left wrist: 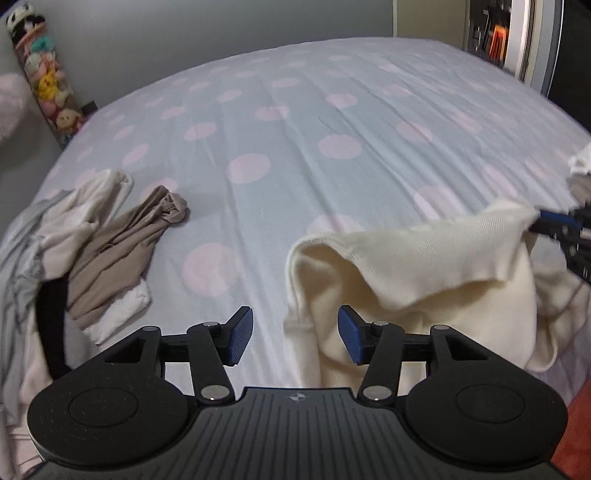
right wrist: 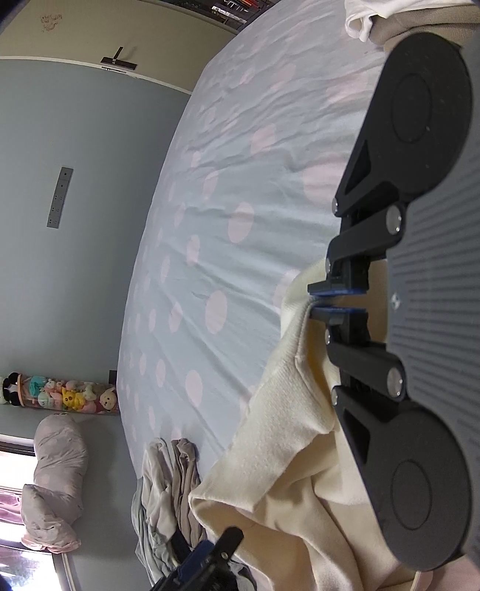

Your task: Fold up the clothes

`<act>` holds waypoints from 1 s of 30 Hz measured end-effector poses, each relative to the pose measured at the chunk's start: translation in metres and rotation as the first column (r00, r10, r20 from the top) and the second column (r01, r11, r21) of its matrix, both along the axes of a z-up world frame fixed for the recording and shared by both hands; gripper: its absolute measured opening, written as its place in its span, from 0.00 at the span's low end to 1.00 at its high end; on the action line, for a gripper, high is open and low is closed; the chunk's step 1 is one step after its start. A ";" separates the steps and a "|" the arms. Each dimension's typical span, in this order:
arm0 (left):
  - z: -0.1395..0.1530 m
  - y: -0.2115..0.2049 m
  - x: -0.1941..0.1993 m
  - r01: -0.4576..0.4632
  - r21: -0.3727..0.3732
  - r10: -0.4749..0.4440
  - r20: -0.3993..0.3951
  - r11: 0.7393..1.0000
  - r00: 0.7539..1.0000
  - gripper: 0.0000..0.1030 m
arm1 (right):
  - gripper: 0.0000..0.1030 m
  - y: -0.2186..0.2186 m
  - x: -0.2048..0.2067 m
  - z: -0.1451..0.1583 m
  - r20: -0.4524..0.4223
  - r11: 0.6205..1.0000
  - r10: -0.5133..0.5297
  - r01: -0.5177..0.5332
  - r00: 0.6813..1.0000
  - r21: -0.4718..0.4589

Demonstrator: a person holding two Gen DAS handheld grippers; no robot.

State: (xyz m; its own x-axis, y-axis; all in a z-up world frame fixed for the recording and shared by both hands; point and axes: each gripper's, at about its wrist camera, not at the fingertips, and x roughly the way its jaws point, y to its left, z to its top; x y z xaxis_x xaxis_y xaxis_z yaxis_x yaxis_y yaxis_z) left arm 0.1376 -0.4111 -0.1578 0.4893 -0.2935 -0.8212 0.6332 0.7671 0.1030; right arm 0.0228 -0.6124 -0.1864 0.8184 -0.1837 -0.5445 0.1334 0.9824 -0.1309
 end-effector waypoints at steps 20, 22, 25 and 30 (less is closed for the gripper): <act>0.002 0.039 0.026 -0.056 -0.045 0.051 -0.100 0.997 0.994 0.06 | 0.24 -0.012 -0.004 0.018 -0.023 0.998 0.022 -0.021 0.999 0.054; 0.003 0.041 0.026 -0.054 -0.052 0.049 -0.099 0.997 0.994 0.06 | 0.29 -0.018 -0.007 0.023 -0.036 0.997 0.028 -0.025 0.999 0.070; 0.001 0.043 0.027 -0.058 -0.057 0.052 -0.103 0.997 0.993 0.06 | 0.30 -0.031 -0.007 0.025 -0.081 0.996 0.038 -0.032 0.996 0.081; -0.002 0.045 0.031 -0.071 -0.060 0.063 -0.115 0.996 0.991 0.06 | 0.30 -0.058 0.009 0.013 -0.179 0.997 0.069 -0.060 0.981 0.056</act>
State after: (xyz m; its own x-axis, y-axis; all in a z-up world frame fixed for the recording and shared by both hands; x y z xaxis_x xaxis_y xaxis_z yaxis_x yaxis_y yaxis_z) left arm 0.1689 -0.3663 -0.1603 0.4145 -0.3168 -0.8531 0.5848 0.8110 -0.0170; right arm 0.0320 -0.6700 -0.1734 0.7151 -0.1021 -0.6915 0.0481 0.9941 -0.0970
